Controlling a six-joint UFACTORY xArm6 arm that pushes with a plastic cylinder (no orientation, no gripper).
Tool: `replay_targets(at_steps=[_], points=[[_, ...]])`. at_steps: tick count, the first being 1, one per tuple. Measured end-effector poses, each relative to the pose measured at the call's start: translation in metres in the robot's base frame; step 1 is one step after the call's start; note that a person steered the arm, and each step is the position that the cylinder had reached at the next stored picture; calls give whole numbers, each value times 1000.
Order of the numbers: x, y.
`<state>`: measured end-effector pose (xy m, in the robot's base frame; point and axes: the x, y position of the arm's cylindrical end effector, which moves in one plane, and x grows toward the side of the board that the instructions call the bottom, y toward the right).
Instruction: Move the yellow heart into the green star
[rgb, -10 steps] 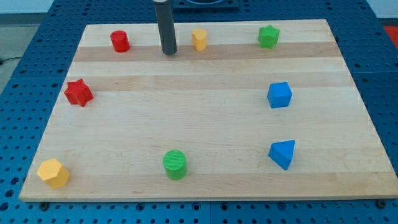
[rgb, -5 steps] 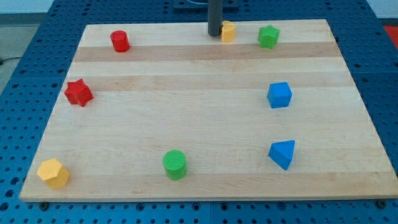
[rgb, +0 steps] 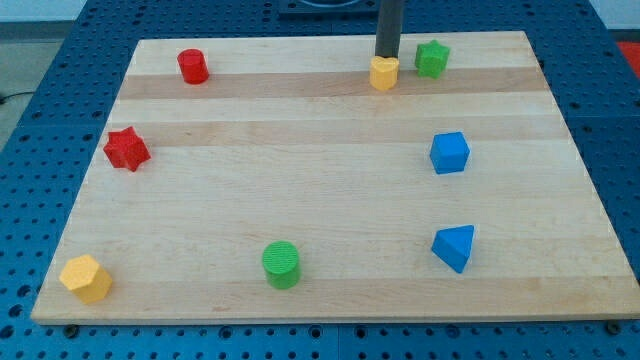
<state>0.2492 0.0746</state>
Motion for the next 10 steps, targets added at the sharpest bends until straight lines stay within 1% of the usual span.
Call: replay_targets(at_steps=[1, 2, 3, 4, 5, 7, 8, 10], points=[[-36, -62], [20, -79], [45, -71], [25, -25], [28, -13], [52, -19], [43, -7], [39, 2]])
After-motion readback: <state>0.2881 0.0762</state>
